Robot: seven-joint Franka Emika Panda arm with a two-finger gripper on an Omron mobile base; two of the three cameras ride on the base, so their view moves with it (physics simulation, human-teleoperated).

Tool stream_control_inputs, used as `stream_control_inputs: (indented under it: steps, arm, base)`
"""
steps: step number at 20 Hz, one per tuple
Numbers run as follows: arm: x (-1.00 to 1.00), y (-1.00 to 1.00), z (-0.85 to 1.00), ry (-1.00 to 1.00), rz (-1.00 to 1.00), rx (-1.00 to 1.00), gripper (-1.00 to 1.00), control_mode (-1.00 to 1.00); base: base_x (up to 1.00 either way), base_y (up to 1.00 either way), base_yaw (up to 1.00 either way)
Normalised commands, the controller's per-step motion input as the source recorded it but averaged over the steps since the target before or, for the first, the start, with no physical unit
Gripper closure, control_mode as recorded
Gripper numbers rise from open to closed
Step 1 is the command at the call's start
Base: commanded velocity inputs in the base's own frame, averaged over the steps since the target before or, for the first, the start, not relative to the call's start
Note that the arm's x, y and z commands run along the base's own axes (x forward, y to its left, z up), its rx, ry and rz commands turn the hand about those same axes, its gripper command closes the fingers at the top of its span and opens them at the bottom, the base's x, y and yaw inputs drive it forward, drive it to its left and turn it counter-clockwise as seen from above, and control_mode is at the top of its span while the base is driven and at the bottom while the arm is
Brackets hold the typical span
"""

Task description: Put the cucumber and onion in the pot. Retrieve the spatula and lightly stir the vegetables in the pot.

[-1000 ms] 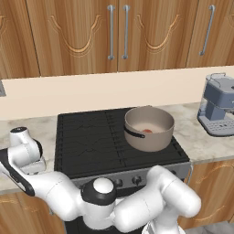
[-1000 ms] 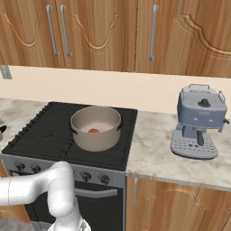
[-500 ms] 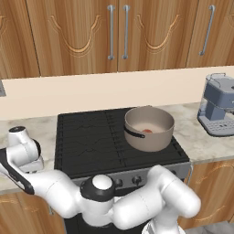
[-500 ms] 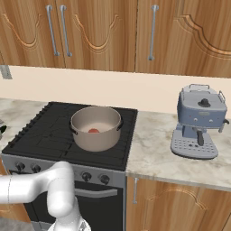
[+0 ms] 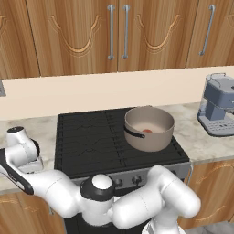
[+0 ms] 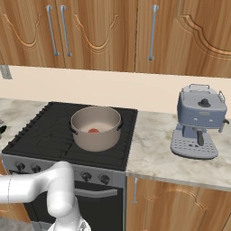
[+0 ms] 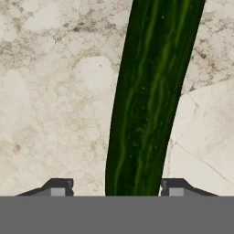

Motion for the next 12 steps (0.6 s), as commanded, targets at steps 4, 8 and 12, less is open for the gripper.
stream_control_inputs:
  steps: [4, 8, 12]
  arm:
    - [0.03, 0.0, -0.11, 0.0, 0.0, 0.0, 1.0, -1.0]
    - [0.0, 0.0, -0.06, 0.0, 0.01, 0.0, 1.0, -1.0]
    - [-0.04, -0.12, 0.0, 0.0, 0.04, 0.0, 1.0, -1.0]
  base:
    - [0.0, 0.0, 0.0]
    - [0.0, 0.0, 0.0]
    - [0.0, 0.0, 0.0]
